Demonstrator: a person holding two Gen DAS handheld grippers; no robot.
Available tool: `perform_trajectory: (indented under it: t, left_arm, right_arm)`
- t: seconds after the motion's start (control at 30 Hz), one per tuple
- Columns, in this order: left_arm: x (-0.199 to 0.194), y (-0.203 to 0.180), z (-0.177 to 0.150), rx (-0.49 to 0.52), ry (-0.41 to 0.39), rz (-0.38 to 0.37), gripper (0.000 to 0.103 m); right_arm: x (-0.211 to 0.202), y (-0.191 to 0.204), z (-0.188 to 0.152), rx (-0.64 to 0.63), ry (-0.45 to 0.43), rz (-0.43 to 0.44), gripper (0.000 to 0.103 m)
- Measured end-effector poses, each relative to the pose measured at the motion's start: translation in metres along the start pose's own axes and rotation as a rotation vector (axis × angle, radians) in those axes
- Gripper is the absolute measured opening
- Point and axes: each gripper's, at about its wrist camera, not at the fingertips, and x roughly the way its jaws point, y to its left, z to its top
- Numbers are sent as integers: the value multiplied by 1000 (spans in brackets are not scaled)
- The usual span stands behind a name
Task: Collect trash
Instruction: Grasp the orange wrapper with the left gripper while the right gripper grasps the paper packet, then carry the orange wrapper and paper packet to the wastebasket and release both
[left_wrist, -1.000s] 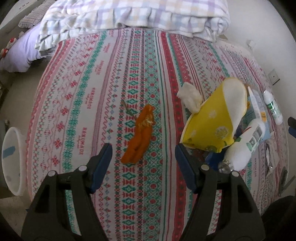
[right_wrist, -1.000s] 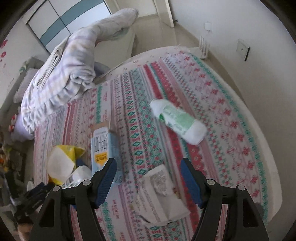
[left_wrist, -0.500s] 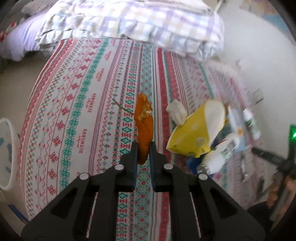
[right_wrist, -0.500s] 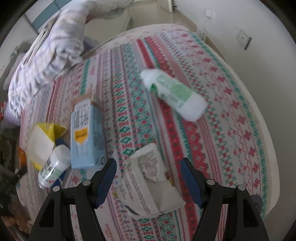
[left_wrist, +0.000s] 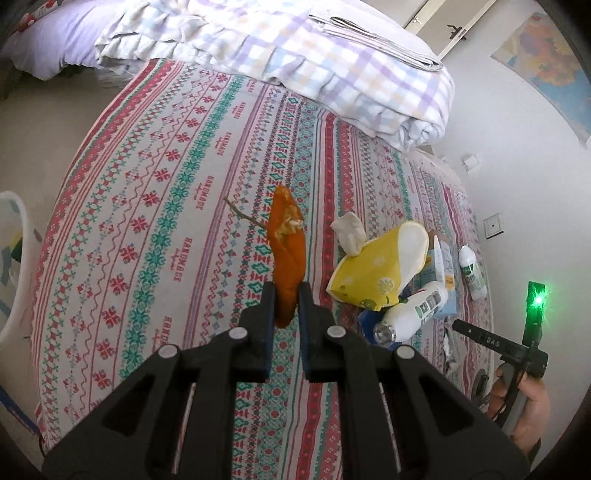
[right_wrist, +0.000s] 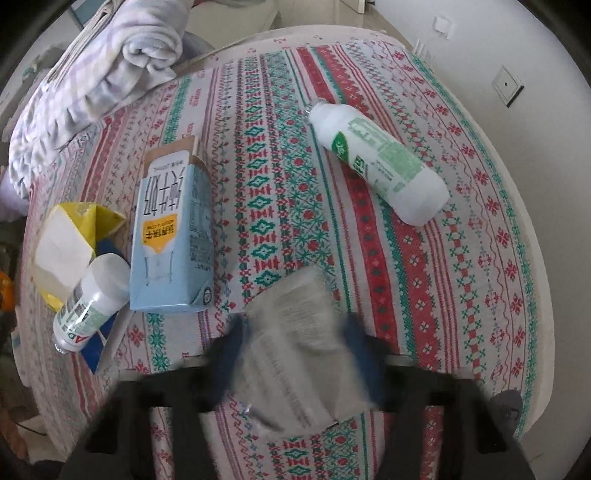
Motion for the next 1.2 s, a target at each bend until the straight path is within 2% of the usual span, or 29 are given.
perform_trajectory:
  t: [0.07,0.23,0.33,0.37,0.43,0.47,0.5,0.63,0.73,0.77,0.8,0.83,0.9,1.07,1.2]
  left_arm:
    - [-3,1,-1,-1,-2,-2,13]
    - [-12,7,-2,-14,-17,-12,13]
    - [-15,9,-3,-17,-22,-10,13]
    - [-16,10,-4,-18,-22,-11,13]
    - [-17,11,-4,-21,-22,-15,13]
    - [-17,12,-4,-22,-22,-14,13]
    - [-17,13,-4,-24,-22,-13,13]
    - [-18,13,-4,-24,-23,-12,13]
    - [-18,13,-4,-21,-21,-10,13]
    - [-18,14,-4,-21,-21,-9,13]
    - [-19,14,-4,-23,-21,-7,13]
    - [-19,14,-4,-25,-22,-5,13]
    - [-20,15,-5,-27,-22,-7,13]
    - [-25,17,-5,-30,-30,-16,13]
    - [-33,22,-4,-43,-45,-34,13]
  right_arm:
    - [-3,2,1,-3,-23,-1,5]
    - [-15,4,1,0,-89,18,4]
    - [-17,2,4,24,-98,35,5]
    - [-16,0,4,33,-90,37,10]
    - [-6,2,3,21,-37,18,43]
    - [-2,6,1,-1,-15,-4,74]
    - [0,14,-1,-28,-7,-22,80]
    - [6,36,-4,-114,6,-31,80]
    - [21,48,-8,-176,47,-123,80]
    - [20,50,-8,-184,37,-129,74]
    - [19,52,-8,-192,34,-106,55]
    - [17,53,-8,-186,30,-69,49]
    - [12,49,-6,-161,-2,-99,39]
    - [-1,35,0,-97,-54,-69,35]
    - [-23,26,0,-64,-139,-8,33]
